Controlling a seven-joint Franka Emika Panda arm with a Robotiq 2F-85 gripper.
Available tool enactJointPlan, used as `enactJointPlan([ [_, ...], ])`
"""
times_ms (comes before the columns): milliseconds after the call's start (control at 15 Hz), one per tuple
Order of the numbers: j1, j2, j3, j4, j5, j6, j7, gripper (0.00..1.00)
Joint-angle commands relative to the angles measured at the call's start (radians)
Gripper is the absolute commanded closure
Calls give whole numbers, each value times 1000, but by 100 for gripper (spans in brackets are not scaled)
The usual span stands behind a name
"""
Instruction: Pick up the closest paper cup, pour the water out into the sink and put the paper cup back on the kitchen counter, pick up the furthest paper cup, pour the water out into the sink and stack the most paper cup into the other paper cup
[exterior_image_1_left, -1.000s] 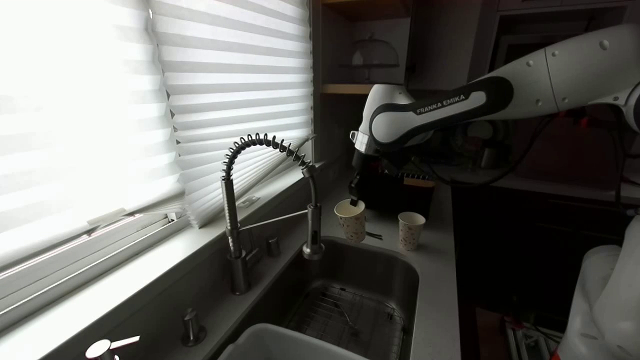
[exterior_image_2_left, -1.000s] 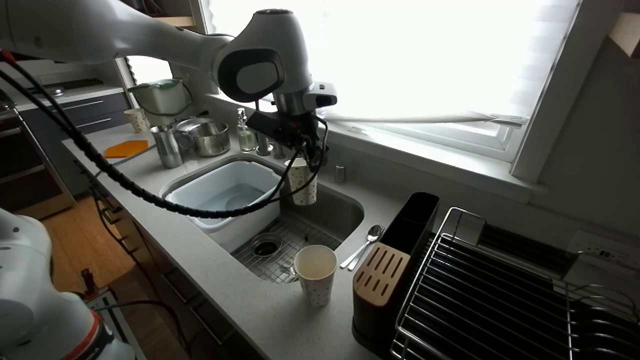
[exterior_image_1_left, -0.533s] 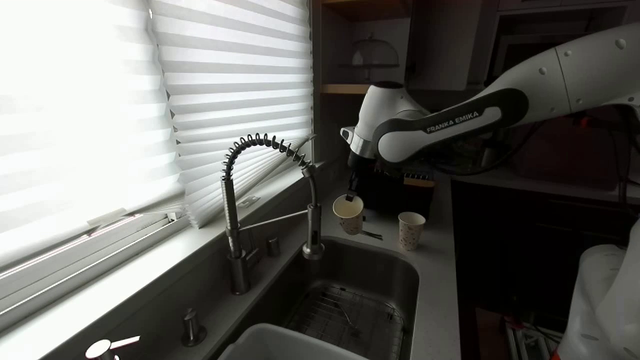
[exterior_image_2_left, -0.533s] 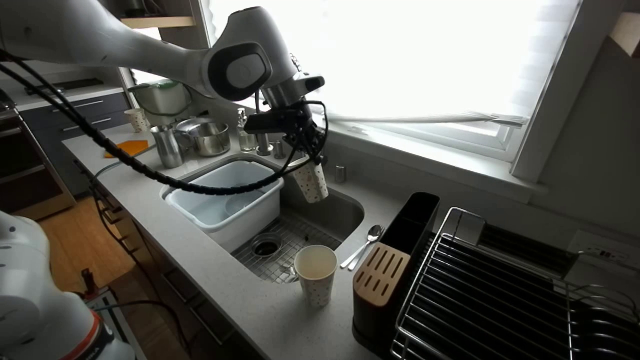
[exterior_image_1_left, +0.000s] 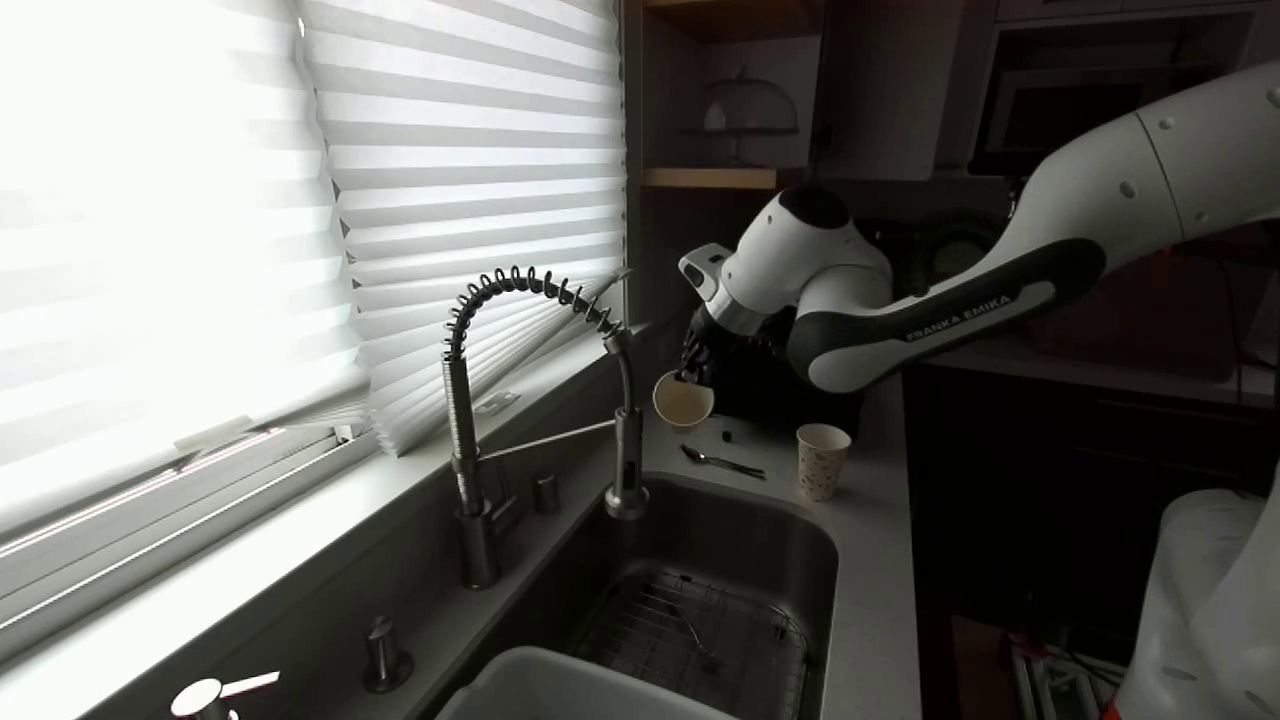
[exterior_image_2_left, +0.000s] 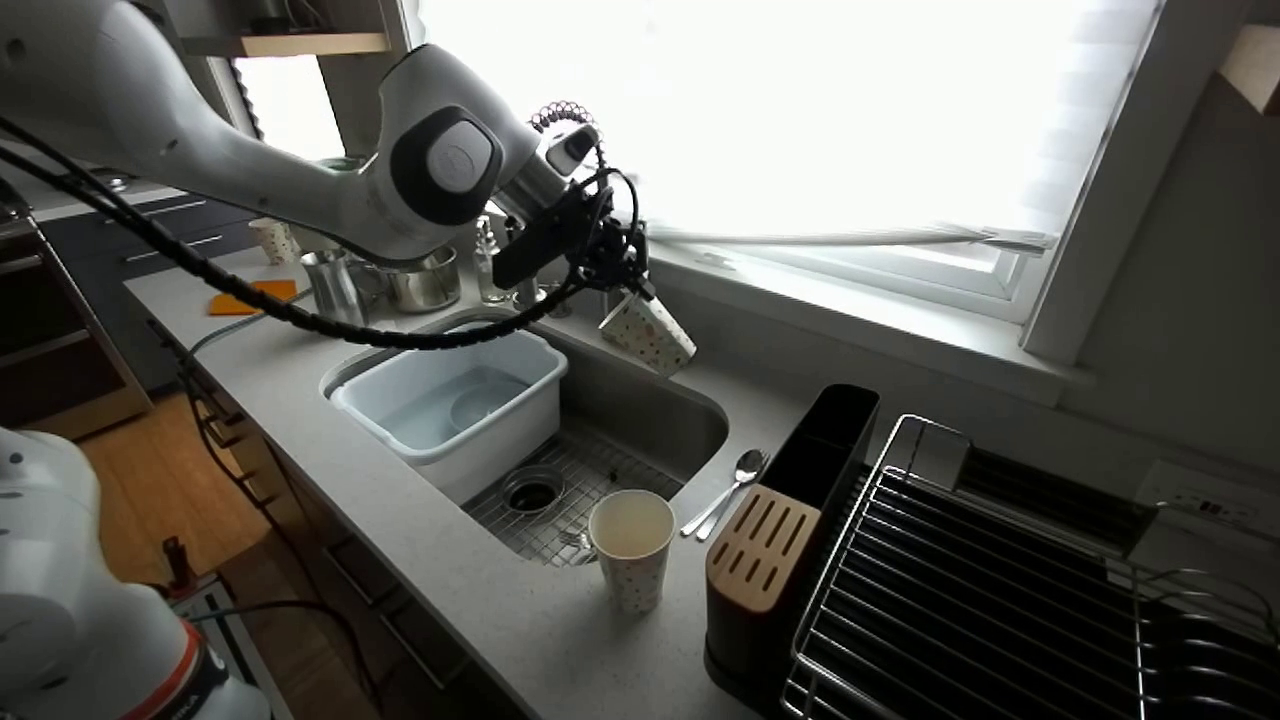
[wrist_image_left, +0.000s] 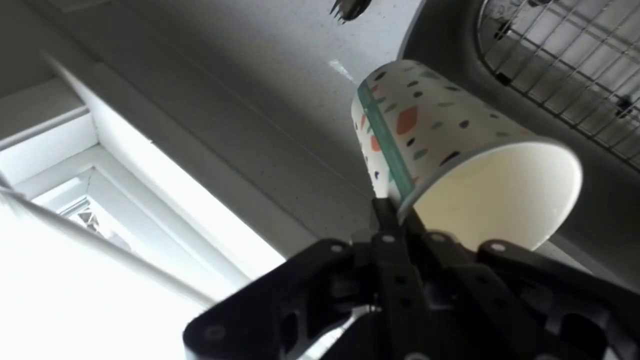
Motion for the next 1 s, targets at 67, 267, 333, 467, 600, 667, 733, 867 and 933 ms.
enactJointPlan([
  [67,-47,-61,26,-50,-231,102,76,99],
  [267,-103,-78,59,-49,-416,191,187,99],
  [333,-121,-82,69,-44,-481,212,230,99],
  [467,-164,-93,93,-33,-628,260,337,99],
  [600,-198,-105,112,-18,-768,290,446,99],
  [667,-211,-111,121,-9,-837,299,504,99],
  [733,-219,-117,127,-1,-902,306,560,99],
  [867,-222,-129,133,16,-1037,309,670,99],
  [933,-217,-132,133,23,-1100,306,725,99],
])
